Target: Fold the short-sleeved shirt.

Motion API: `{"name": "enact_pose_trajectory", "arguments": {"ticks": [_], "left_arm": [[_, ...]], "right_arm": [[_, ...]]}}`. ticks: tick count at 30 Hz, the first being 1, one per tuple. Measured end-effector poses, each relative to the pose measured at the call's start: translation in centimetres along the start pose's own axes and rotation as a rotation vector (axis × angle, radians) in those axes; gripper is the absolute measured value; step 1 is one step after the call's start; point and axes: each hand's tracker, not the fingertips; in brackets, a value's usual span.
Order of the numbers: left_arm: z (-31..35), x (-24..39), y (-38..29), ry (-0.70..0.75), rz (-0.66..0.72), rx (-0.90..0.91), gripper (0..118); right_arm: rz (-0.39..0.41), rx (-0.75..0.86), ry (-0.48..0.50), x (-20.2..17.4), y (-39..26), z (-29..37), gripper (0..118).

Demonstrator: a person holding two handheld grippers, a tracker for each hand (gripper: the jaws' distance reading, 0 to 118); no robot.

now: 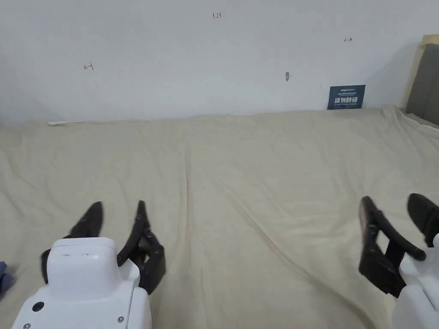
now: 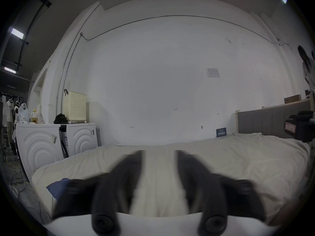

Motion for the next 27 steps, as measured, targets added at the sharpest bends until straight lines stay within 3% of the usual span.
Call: {"name": "enact_pose_trajectory", "arguments": {"ticks": [1,6,9,13,20,24,27], "left_arm": [[0.1,0.0,0.1,-0.005,0.006,0.006,98],[0.5,0.1,0.5,-0.006,-0.001,0.033,118],[0.5,0.3,0.7,-0.016,-0.015,0.035,118],[0.7,0.0,1.0,-0.040,0.024,0.023,118],[0.7,-0.1,1.3,-0.147,0.050,-0.019,118],[0.6,0.8,0.7,-0.019,0.062,-0.077,118],[0.5,0.2,0.5,-0.089,0.130,-0.109,118]], "right_arm": [[-0.005,0.000,0.002,0.1,0.2,0.0,98],[0.023,-0.003,-0.001,-0.5,0.4,0.3,99],[0.047,-0.030,0.006,-0.6,0.3,0.2,99],[0.004,-0.024,0.019,-0.2,0.3,0.5,99],[0.017,-0.032,0.032,-0.2,0.4,0.3,99],[0.012,-0.053,0.041,-0.3,0.3,-0.1,99],[0.008,-0.066,0.052,-0.5,0.3,-0.3,99]]}}
